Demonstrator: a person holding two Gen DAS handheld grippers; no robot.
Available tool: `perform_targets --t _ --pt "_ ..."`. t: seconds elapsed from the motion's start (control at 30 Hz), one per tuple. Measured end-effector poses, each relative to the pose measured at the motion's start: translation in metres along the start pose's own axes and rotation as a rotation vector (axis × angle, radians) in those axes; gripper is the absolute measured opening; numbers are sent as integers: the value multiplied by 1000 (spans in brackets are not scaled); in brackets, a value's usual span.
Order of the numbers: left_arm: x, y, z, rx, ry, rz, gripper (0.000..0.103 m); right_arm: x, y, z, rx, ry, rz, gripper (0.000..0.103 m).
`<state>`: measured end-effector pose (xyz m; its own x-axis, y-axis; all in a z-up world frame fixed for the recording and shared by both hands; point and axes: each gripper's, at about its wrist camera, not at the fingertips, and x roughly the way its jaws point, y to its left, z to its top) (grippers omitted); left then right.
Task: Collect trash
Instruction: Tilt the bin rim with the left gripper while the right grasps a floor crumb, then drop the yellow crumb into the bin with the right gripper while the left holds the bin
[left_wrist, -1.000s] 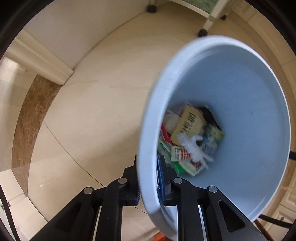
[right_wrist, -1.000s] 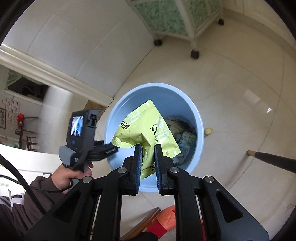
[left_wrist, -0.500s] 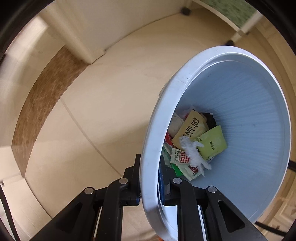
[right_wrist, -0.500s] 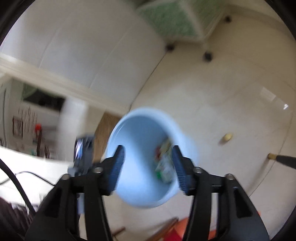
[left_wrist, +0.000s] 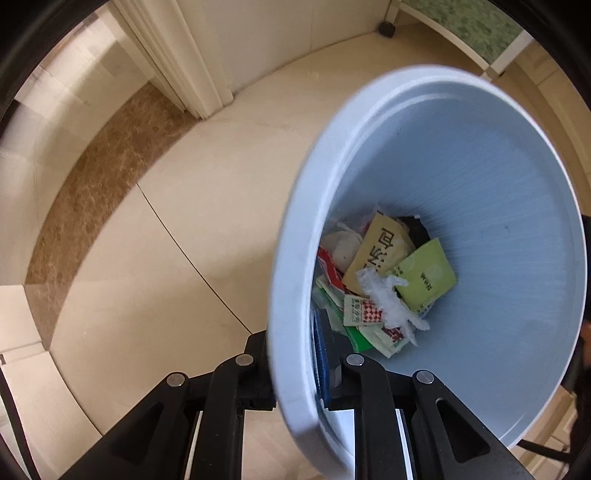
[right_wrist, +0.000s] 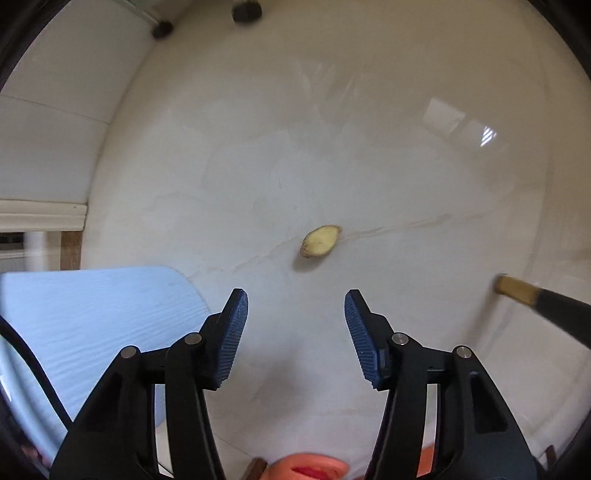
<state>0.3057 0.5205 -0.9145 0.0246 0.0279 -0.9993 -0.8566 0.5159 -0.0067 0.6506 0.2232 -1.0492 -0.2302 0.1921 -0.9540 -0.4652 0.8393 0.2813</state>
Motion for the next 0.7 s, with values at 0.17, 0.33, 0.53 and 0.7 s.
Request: perform_targets --t 0.17,0.33,0.53,0.7 --pt "10 -18 -30 42 72 -23 11 43 -5 11 23 8 -23 46" --pt "6 -26 -38 6 62 -32 11 67 -2 18 14 22 -43 41" --pt "8 -37 -44 36 60 -25 11 84 3 28 -21 23 -69 25" --pt "12 -39 -48 16 55 -41 11 67 1 20 -7 5 -24 24"
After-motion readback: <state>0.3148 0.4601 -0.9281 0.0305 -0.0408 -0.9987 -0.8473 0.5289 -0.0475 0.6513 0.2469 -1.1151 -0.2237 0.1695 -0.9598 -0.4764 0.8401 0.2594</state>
